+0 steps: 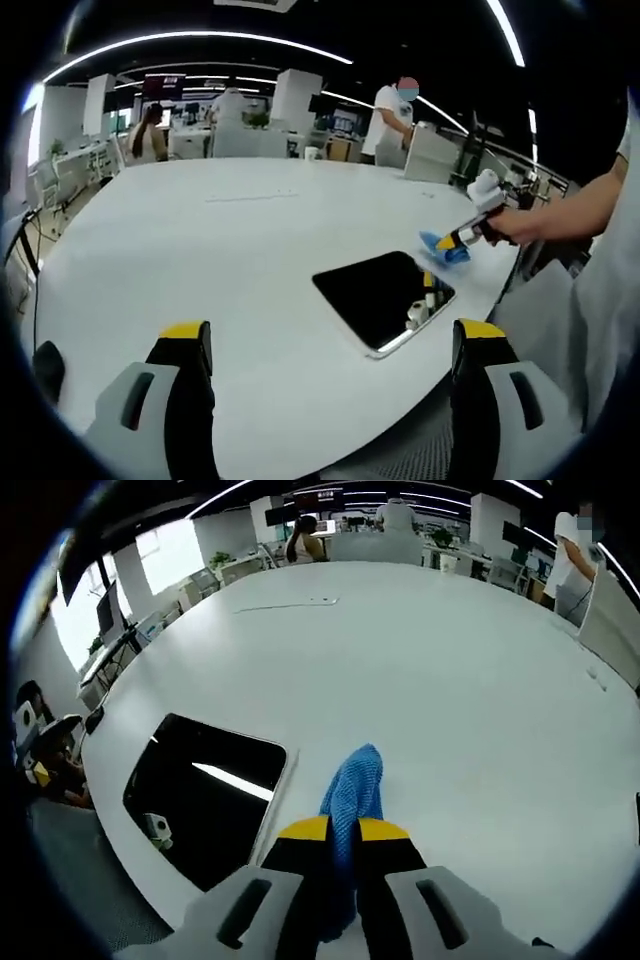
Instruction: Wipe the mirror surface with the cleaning cloth until all visible marks leave the cleaned area.
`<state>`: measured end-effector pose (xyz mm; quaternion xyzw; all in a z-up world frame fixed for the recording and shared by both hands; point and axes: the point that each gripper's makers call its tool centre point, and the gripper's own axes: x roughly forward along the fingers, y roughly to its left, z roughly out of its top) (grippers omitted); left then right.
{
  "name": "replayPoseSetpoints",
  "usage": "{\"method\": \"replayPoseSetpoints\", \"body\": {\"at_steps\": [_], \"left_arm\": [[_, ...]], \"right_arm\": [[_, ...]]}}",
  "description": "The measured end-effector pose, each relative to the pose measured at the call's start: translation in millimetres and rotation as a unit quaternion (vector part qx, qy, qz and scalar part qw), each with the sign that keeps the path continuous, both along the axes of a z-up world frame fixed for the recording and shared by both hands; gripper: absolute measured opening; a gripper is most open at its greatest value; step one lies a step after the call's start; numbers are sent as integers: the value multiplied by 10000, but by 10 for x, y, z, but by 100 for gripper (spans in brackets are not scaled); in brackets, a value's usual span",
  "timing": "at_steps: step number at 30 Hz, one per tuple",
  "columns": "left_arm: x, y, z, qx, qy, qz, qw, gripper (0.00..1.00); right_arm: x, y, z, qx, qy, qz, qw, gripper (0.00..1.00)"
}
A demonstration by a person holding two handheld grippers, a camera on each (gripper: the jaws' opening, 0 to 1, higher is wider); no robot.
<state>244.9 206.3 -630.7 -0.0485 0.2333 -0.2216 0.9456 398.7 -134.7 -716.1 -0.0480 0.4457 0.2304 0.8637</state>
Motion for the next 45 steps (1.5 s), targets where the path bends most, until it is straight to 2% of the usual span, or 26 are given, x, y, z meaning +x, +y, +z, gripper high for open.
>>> {"method": "replayPoseSetpoints", "body": {"at_steps": [4,6,11,14,19,28,33,38,45], "left_arm": [[1,-2,-7,27,9,-26,10000,99],[7,17,-22,44,22,-20,10000,99],[30,75,-11,19,9,31,10000,99],[32,74,-18,13,27,30,10000,99],[33,80,-51,-10,82,46,10000,99],[58,68,-110,7,153,-19,9999,99],[94,45,-92,15,163,-78,9998,99],[107,35,-84,4,174,-103,9998,99],[94,-6,-127,-24,218,-141,9997,99]], "right_arm": [[36,199,34,120,3,109,9999,3],[52,303,-12,190,147,192,9995,3],[101,531,-60,247,241,305,9989,3],[155,639,-81,252,182,312,9990,4],[209,680,-172,62,247,203,9995,4],[180,736,-186,94,443,33,9990,3],[126,901,-196,92,540,187,9983,3],[150,992,-198,125,609,160,9979,3],[97,1257,-196,171,691,299,9970,3]]}}
